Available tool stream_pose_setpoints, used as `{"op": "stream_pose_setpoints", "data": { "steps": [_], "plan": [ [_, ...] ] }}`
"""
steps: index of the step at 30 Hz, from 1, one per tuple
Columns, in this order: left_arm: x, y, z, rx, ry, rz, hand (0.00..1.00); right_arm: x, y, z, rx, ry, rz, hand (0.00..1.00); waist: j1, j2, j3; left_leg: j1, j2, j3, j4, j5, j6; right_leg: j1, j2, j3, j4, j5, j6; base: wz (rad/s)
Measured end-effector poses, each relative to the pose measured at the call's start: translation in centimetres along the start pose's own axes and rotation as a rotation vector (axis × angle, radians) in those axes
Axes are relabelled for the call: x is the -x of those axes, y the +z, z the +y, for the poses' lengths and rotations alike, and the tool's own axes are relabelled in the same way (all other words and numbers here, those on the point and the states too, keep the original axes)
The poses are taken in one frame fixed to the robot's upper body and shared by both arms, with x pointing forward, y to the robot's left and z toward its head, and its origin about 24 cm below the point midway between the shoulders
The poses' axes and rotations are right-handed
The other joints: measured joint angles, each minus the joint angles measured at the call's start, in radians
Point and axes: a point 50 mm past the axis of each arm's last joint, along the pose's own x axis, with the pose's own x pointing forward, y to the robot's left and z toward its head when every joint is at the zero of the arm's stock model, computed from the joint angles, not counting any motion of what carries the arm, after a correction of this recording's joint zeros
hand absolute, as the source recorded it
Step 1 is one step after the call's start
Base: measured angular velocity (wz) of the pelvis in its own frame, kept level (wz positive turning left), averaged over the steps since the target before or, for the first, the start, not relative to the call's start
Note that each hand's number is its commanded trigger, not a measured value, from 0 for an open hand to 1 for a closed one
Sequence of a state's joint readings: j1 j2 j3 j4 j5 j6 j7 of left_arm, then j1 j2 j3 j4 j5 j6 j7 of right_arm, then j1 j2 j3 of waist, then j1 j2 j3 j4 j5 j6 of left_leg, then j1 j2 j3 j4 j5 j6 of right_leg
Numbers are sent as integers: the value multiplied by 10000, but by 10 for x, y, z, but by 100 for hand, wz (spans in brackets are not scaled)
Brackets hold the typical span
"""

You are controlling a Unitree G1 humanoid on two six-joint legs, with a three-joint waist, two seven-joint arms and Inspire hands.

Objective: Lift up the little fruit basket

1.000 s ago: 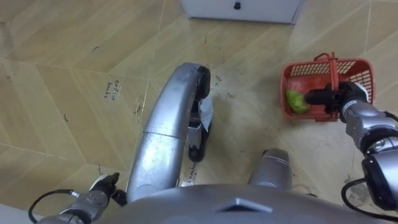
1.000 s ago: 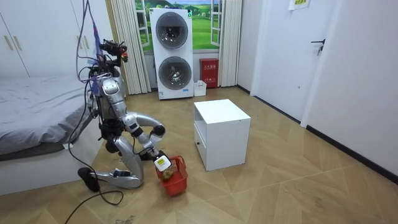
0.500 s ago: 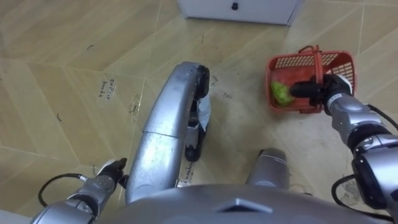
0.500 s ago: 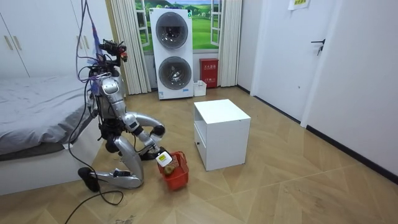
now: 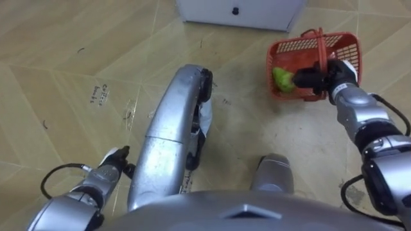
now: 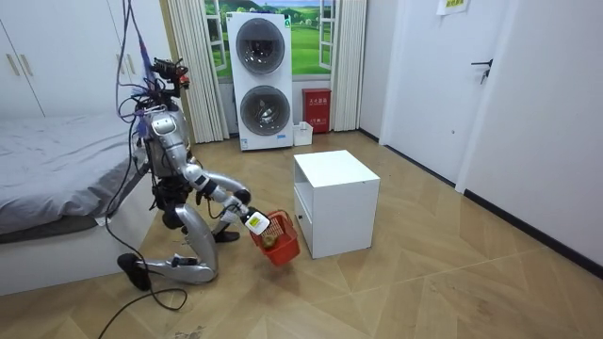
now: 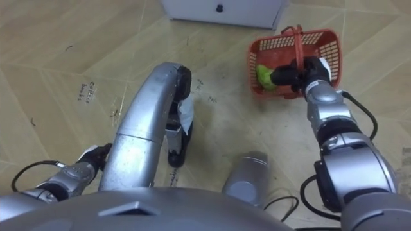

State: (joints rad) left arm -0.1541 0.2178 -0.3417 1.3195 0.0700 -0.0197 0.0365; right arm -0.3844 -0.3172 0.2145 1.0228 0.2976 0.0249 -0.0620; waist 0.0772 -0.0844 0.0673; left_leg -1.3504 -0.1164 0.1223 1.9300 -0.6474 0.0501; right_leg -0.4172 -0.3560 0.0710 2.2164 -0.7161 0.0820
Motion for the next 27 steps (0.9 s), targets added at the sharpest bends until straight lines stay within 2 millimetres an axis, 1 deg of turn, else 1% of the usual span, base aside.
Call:
{"op": "stream_pose_setpoints", "data": {
  "steps": [1,2,3,4,5,6,7,8,9,10,11,12,13,14,15,16,17,18,19,20,21,22,23,24,25,26,27],
  "plan": [
    [0,2,1,97,34,-70,0,0,3,1,6,36,-123,100,1,0,-2,25,1,-38,-36,-1,1,-6,99,44,-109,-2,4,-14],
    [-1,5,3,213,85,-150,0,0,8,3,5,114,-334,100,23,18,-11,127,3,-140,-147,2,4,-3,300,125,-387,-10,15,-25],
    [-1,5,3,248,91,-148,0,-1,12,6,5,174,-460,100,73,62,-40,282,62,-256,-308,8,14,3,512,213,-810,-18,22,-32],
    [-1,5,3,249,81,-134,0,-1,14,7,5,204,-536,100,117,71,-47,394,91,-295,-441,9,14,0,574,268,-1051,-19,23,-44],
    [0,3,3,255,64,-48,0,-1,20,8,13,261,-713,100,159,80,-56,663,141,-342,-811,9,13,-7,657,374,-1638,-22,29,-46],
    [0,1,2,254,34,119,0,-2,28,10,43,294,-907,100,127,100,-67,973,174,-346,-1335,10,12,-3,675,423,-2348,-28,44,-42],
    [0,0,2,265,24,170,0,-3,31,11,58,303,-987,100,99,118,-78,1142,182,-348,-1640,11,13,15,671,420,-2744,-28,45,-40],
    [0,-1,2,389,40,220,0,-2,37,12,112,318,-1192,100,110,147,-124,1482,264,-365,-2276,49,70,66,676,396,-3674,-27,50,-49],
    [0,-5,3,656,89,371,0,-1,44,15,139,435,-1469,100,116,161,-144,1849,351,-382,-2876,189,122,210,659,315,-4689,-24,55,-55],
    [0,-7,3,763,109,481,0,-1,48,17,123,490,-1610,100,116,154,-150,2050,348,-409,-3188,288,192,327,633,265,-5251,-8,88,-63],
    [2,-15,2,1038,122,775,0,0,53,20,78,591,-1834,100,106,156,-154,2526,361,-449,-3767,511,268,720,613,204,-6440,61,226,-50],
    [2,-19,2,1142,142,885,0,1,56,22,41,639,-1931,100,102,156,-156,2790,378,-462,-4064,600,296,966,626,198,-7084,127,319,-61],
    [3,-26,2,1374,183,1082,0,2,60,27,-35,749,-2128,100,62,196,-185,3288,431,-496,-4480,851,458,1552,656,127,-8330,323,413,-62],
    [5,-35,3,1598,256,1331,0,3,63,32,-95,893,-2288,100,81,223,-195,3671,682,-436,-4551,1290,612,2134,709,20,-9432,717,354,-81],
    [9,-49,4,1749,353,1596,0,4,64,39,-189,1066,-2338,100,146,273,-170,3912,955,-284,-4172,1977,857,2712,842,-15,-10146,1399,325,-64],
    [10,-53,5,1777,404,1668,0,5,62,42,-267,1131,-2315,100,106,319,-146,3891,862,-185,-4229,1912,877,3015,744,-102,-10337,1780,340,22],
    [10,-51,8,1774,522,1565,0,9,60,34,-317,937,-2529,100,-313,45,-476,4073,258,303,-6178,1311,842,3132,482,-513,-10451,2527,378,107],
    [8,-42,10,1765,607,1314,0,11,64,23,-412,625,-2820,100,-395,-23,-576,4385,343,899,-6762,1036,1164,2948,390,-513,-10197,3340,224,119],
    [7,-35,10,1807,608,1189,0,11,65,16,-448,379,-2866,100,-319,3,-576,4521,374,976,-6971,1001,1233,2775,400,-445,-9989,3554,181,32],
    [5,-28,8,1902,644,1030,0,11,63,17,-287,315,-2836,100,53,71,-540,5025,401,958,-7574,1022,1197,2183,501,-188,-9527,3205,128,-53],
    [5,-29,4,1951,666,1113,0,12,48,25,139,546,-2515,100,303,190,-554,5847,427,828,-8337,1166,1077,1847,648,-173,-9310,2857,129,-76],
    [6,-30,3,1991,700,1203,0,14,38,28,427,663,-2314,100,436,252,-562,6338,425,697,-8796,1289,1018,1660,723,-166,-9312,2747,113,-75],
    [6,-34,4,2126,847,1313,0,18,26,34,762,857,-2149,100,583,400,-538,7169,416,369,-9735,1589,826,1306,856,-255,-9530,2630,100,-55],
    [7,-36,6,2119,961,1380,0,22,20,39,891,1058,-2101,100,539,605,-518,7947,469,33,-10664,1872,630,1033,957,-510,-10252,2539,91,-45],
    [7,-37,8,2109,1046,1385,0,23,18,41,937,1137,-2108,100,530,621,-518,8290,545,40,-11119,2039,563,863,958,-580,-10765,2513,126,-32],
    [7,-37,13,2074,1228,1353,0,24,17,44,1027,1254,-2137,100,527,621,-517,8869,694,27,-11875,2346,407,482,981,-774,-11884,2502,134,-26],
    [7,-36,15,2064,1296,1311,0,24,18,45,1033,1268,-2159,100,517,624,-510,9106,745,-74,-12153,2460,315,383,1002,-959,-12527,2504,129,-23]
  ]
}}
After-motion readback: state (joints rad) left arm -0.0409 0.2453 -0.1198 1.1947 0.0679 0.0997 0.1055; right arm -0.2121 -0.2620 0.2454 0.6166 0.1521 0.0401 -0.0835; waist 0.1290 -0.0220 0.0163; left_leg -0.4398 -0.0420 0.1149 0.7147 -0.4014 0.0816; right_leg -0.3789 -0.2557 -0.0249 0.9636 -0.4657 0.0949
